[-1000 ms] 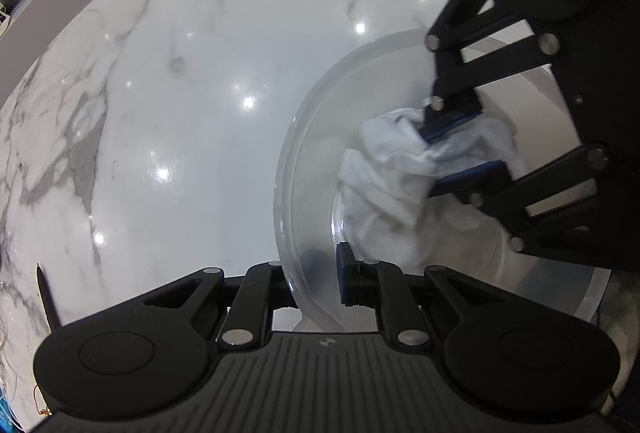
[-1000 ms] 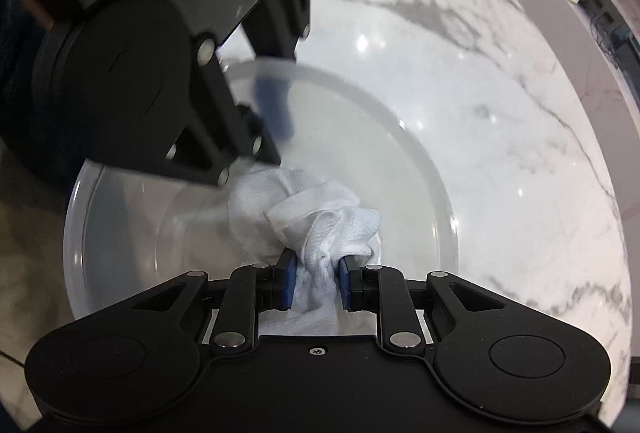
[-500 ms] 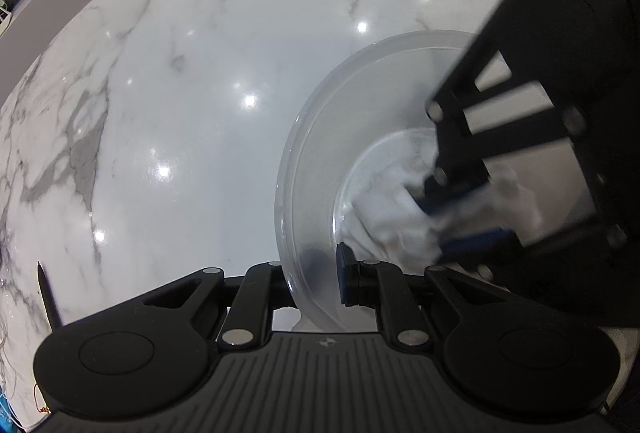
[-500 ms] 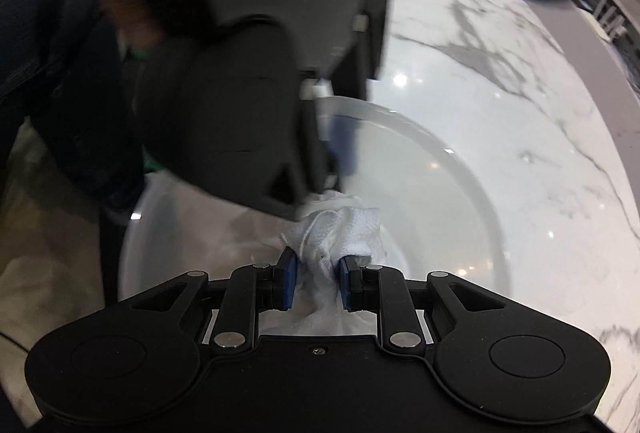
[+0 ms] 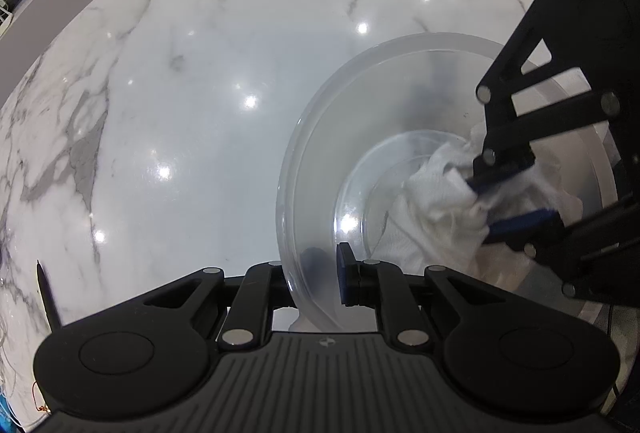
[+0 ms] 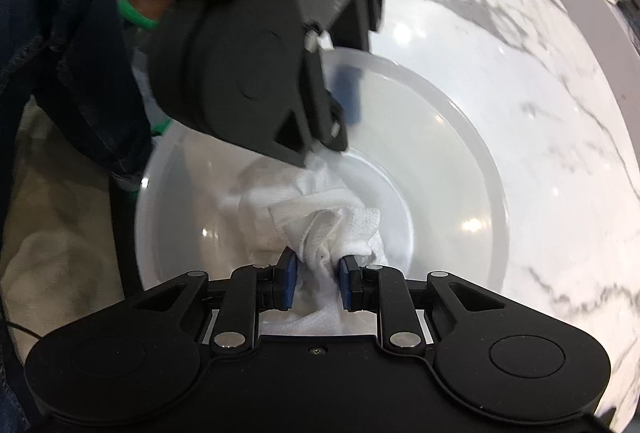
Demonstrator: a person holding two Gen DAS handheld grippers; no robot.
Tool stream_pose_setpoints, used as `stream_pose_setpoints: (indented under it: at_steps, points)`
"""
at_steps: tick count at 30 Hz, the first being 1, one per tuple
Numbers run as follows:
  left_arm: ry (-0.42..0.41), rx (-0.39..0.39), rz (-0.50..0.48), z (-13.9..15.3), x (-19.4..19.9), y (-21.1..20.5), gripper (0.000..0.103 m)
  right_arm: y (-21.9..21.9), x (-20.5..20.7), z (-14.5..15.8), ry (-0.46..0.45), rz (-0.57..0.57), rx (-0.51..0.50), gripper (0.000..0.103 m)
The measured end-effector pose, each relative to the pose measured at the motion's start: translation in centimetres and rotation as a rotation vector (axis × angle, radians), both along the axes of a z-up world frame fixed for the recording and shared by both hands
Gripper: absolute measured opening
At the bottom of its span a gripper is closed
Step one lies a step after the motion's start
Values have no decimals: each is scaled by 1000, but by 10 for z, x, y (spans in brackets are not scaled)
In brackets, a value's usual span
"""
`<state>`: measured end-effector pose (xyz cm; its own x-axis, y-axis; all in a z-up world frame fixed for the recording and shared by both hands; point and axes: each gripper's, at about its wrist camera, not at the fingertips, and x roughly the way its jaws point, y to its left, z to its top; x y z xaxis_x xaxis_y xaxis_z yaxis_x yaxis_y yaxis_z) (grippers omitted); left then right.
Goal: Clean bowl
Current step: 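Rub the cloth around the bowl bottom with the right tool while the left tool holds the rim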
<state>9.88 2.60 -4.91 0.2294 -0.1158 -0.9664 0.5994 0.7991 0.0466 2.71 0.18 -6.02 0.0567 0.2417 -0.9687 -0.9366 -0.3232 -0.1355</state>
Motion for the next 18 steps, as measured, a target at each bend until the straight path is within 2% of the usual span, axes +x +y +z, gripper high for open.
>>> stream_pose_setpoints:
  at_steps: [6, 12, 16, 18]
  points:
    - [3, -40, 62, -1, 2, 8, 12, 1, 9, -2, -53, -77, 20, 19]
    - [-7, -64, 148, -3, 8, 4, 12, 4, 18, -1, -108, -186, 84, 19]
    - [-27, -103, 204, -2, 9, 0, 13, 1, 30, 6, -83, -318, 180, 19]
    - [-40, -85, 190, -2, 7, -4, 13, -4, 36, 9, -60, -368, 224, 19]
